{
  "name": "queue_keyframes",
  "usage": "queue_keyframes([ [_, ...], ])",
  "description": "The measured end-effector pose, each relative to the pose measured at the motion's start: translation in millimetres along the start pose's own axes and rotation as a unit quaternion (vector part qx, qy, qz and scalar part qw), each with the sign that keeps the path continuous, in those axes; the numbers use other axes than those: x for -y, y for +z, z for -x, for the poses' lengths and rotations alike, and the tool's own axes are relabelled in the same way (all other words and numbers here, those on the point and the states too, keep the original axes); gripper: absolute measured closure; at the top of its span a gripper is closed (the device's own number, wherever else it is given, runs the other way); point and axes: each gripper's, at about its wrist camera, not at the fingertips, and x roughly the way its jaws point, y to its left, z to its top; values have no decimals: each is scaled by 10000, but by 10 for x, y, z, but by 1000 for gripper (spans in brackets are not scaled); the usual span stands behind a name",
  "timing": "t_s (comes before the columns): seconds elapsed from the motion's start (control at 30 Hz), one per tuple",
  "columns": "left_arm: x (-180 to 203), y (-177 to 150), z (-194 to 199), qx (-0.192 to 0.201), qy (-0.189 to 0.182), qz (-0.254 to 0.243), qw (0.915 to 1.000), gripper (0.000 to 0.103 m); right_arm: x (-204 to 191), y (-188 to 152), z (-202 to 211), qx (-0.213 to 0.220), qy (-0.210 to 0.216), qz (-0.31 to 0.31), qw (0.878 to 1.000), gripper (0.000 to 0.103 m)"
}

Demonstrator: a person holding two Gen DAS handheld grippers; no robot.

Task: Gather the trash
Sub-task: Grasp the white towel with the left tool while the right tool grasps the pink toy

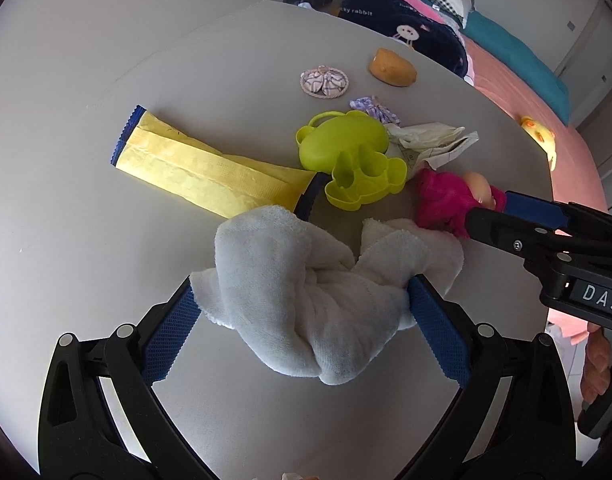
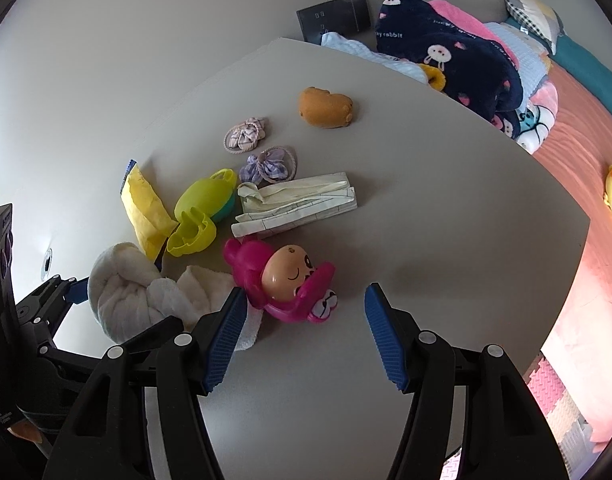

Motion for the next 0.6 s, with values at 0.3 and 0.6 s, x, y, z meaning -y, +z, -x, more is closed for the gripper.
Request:
queue_keyframes([
  [0.3, 57, 29, -71, 17, -50, -33, 10000, 17, -89, 79, -198, -66, -50, 265, 9996, 41],
  [0.6, 93, 1, -30, 121, -166, -58, 9998, 35, -70, 45, -162, -80, 40, 241, 9997, 55],
])
